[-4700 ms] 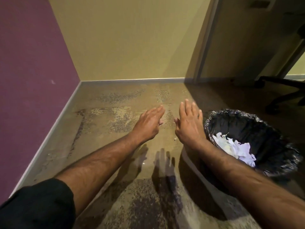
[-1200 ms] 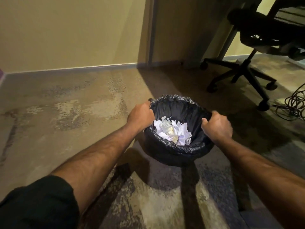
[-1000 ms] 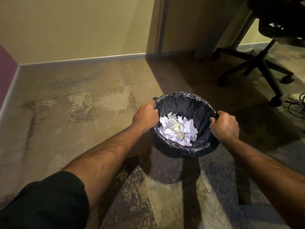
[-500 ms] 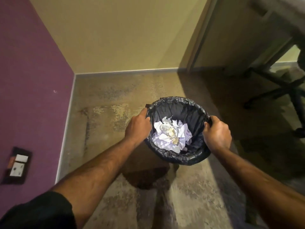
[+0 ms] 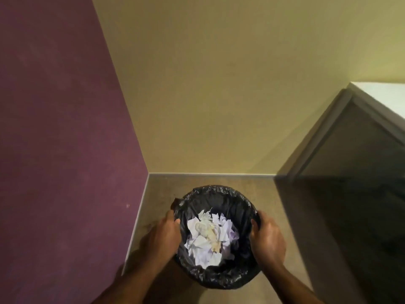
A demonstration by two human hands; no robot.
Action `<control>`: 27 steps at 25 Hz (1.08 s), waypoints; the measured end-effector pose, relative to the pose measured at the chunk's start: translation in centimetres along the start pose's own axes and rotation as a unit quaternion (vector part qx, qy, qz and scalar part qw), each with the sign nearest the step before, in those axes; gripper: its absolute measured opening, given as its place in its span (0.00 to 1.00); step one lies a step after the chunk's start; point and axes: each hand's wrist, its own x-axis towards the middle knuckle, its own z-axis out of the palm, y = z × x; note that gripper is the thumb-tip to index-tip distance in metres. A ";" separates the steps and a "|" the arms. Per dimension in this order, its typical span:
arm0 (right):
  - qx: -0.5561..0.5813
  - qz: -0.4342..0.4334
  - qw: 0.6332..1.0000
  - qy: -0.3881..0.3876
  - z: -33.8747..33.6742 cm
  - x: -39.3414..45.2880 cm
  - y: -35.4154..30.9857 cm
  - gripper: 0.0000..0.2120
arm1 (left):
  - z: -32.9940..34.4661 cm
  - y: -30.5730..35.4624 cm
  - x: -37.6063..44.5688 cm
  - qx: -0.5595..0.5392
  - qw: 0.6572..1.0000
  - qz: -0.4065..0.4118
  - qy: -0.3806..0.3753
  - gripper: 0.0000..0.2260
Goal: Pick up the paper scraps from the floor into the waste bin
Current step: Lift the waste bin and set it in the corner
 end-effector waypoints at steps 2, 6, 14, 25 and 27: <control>0.005 -0.002 1.000 -0.011 2.0 2.4 -2.7 0.10 | -1.4 -1.0 3.1 0.021 1.000 -0.006 -0.011 0.11; 0.019 -0.023 0.999 -0.033 5.8 6.7 -6.8 0.11 | -3.1 -2.5 8.9 -0.022 0.998 -0.065 -0.016 0.16; 0.064 0.008 0.992 -0.104 16.0 13.7 -11.6 0.14 | -3.2 -7.4 18.4 -0.108 0.981 -0.151 -0.052 0.23; 0.077 -0.009 0.965 -0.250 32.3 22.2 -11.9 0.16 | 6.7 -19.3 34.4 -0.169 0.965 -0.186 -0.072 0.10; 0.098 -0.007 0.959 -0.266 34.3 23.3 -11.7 0.16 | 7.6 -19.9 35.9 -0.179 0.964 -0.179 -0.085 0.14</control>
